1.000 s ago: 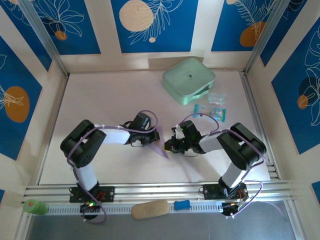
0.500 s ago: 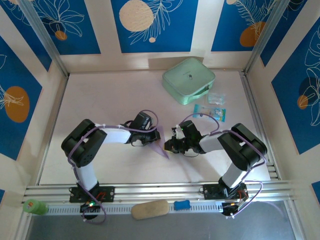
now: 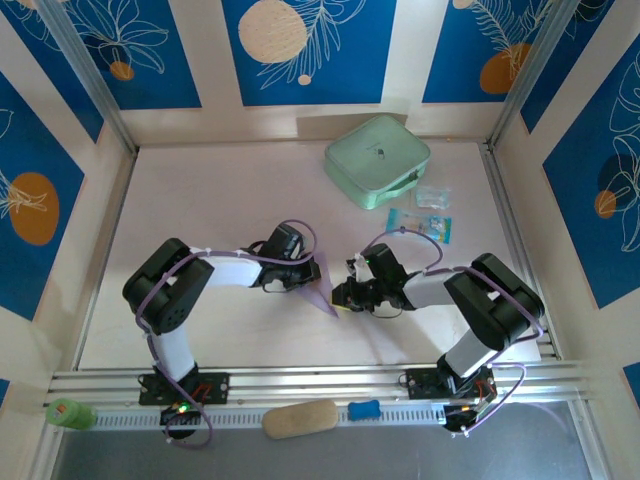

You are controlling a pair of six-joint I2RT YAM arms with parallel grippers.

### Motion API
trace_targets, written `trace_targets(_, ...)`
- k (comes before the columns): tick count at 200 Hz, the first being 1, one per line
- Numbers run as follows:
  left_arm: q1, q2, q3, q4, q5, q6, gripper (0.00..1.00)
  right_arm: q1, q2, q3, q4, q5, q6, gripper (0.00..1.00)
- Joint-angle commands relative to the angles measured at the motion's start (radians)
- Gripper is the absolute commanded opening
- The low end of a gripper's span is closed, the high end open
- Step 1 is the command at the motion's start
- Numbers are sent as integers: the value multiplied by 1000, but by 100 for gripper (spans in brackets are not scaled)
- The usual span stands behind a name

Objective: Fold a paper plane with a square sheet of paper (pick it up from the middle)
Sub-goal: Fourth fold the wing at the center of the table.

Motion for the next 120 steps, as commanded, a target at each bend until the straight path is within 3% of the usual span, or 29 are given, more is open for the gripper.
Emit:
trace_targets(1, -7, 33, -1, -73, -15, 28, 1, 13, -9, -13, -106, -3, -31, 18)
trace_targets(28, -7, 33, -3, -72, -15, 26, 1, 16, -13, -5, -135, 18, -47, 18)
trace_targets(68, -7, 33, -4, -70, -17, 27, 1, 22, -6, 3, -148, 20, -47, 9)
trace_targets(120, -7, 32, -6, -70, -16, 26, 1, 22, -36, 1, -169, 14, -47, 15)
